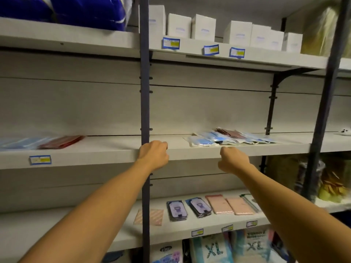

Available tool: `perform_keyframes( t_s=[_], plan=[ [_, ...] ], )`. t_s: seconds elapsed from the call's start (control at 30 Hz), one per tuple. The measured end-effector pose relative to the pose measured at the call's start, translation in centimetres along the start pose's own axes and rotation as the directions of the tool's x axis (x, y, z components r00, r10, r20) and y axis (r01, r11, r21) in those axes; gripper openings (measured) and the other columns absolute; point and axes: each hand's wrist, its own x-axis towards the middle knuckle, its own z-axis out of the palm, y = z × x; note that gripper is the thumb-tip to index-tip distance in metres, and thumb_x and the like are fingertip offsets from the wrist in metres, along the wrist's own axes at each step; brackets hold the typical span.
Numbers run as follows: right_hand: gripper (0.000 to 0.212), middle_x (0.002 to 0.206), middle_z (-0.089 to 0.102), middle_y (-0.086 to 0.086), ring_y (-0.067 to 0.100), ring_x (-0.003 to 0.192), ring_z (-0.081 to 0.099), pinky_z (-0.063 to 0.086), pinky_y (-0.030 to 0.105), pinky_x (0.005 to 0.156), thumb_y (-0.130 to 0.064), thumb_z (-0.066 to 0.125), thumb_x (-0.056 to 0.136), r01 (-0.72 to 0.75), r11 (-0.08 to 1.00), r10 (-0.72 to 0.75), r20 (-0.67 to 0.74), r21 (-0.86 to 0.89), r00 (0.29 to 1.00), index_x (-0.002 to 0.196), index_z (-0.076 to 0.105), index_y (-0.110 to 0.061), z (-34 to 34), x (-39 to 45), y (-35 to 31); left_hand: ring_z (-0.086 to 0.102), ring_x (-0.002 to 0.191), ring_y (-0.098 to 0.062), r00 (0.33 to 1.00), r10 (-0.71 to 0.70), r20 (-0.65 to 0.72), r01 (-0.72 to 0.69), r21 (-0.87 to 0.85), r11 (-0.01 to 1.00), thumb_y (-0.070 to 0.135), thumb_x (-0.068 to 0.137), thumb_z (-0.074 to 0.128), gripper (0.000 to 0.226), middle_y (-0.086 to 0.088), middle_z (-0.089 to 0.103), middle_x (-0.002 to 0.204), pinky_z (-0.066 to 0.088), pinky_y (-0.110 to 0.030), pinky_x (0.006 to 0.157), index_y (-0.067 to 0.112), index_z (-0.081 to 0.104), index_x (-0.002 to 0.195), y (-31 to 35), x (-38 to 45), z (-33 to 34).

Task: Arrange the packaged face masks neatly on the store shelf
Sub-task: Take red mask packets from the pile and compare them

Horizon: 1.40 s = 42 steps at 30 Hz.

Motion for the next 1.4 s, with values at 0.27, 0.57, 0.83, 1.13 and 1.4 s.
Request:
perform_keyframes(
  t_s=[0.27, 0.57, 0.83, 1.13, 1.4],
  plan=[
    [0.024, 0.103, 0.058, 0.006, 0.023, 0.09, 0.057, 0.056, 0.037, 0.079, -0.018, 0.058, 0.089, 0.003, 1.0, -0.003, 0.002, -0.011, 1.0, 0.113, 0.054, -0.013, 0.7, 2.0, 6.5, 0.06, 0.109, -0.025, 0.999, -0.025, 0.022, 0.027, -0.11, 0.994, 0.026, 0.094, 0.048, 0.04, -0.004, 0.061, 0.13, 0.052, -0.034, 0.08, 0.02, 0.058, 0.132, 5.7, 3.4, 0.8],
    [0.027, 0.111, 0.061, 0.008, 0.024, 0.091, 0.058, 0.052, 0.034, 0.076, -0.019, 0.059, 0.09, -0.045, 0.999, 0.045, -0.032, -0.012, 0.998, 0.115, 0.054, -0.013, 2.1, 7.9, 12.9, 0.06, 0.108, -0.023, 1.0, -0.013, -0.008, 0.011, -0.154, 0.988, 0.027, 0.094, 0.051, 0.034, -0.001, 0.062, 0.127, 0.049, -0.031, 0.078, 0.023, 0.061, 0.127, 10.4, 11.0, 4.1],
    [0.032, 0.111, 0.06, 0.009, 0.026, 0.092, 0.058, 0.054, 0.038, 0.075, -0.016, 0.061, 0.087, -0.135, 0.991, 0.132, -0.121, -0.02, 0.984, 0.118, 0.053, -0.012, 2.9, 15.9, 17.8, 0.061, 0.107, -0.024, 1.0, 0.006, -0.029, -0.012, -0.208, 0.978, 0.027, 0.092, 0.051, 0.031, 0.0, 0.065, 0.12, 0.047, -0.029, 0.079, 0.024, 0.064, 0.12, 13.4, 20.5, 7.3],
    [0.048, 0.118, 0.059, 0.01, 0.027, 0.099, 0.058, 0.055, 0.04, 0.082, -0.036, 0.069, 0.088, -0.161, 0.987, 0.159, -0.109, -0.007, 0.981, 0.126, 0.052, -0.012, 5.3, 21.9, 21.6, 0.062, 0.103, -0.026, 1.0, 0.013, 0.005, -0.011, -0.196, 0.98, 0.029, 0.095, 0.053, 0.03, -0.003, 0.066, 0.119, 0.051, -0.032, 0.082, 0.022, 0.066, 0.121, 15.6, 26.8, 10.9],
    [0.042, 0.121, 0.058, 0.009, 0.028, 0.103, 0.058, 0.055, 0.04, 0.083, -0.02, 0.067, 0.086, -0.173, 0.984, 0.175, -0.168, 0.026, 0.97, 0.125, 0.054, -0.012, 7.2, 25.9, 26.1, 0.063, 0.097, -0.028, 0.998, -0.037, 0.043, 0.045, -0.218, 0.975, 0.028, 0.094, 0.054, 0.024, -0.006, 0.069, 0.108, 0.056, -0.035, 0.083, 0.017, 0.069, 0.108, 18.3, 30.9, 12.0]
  ],
)
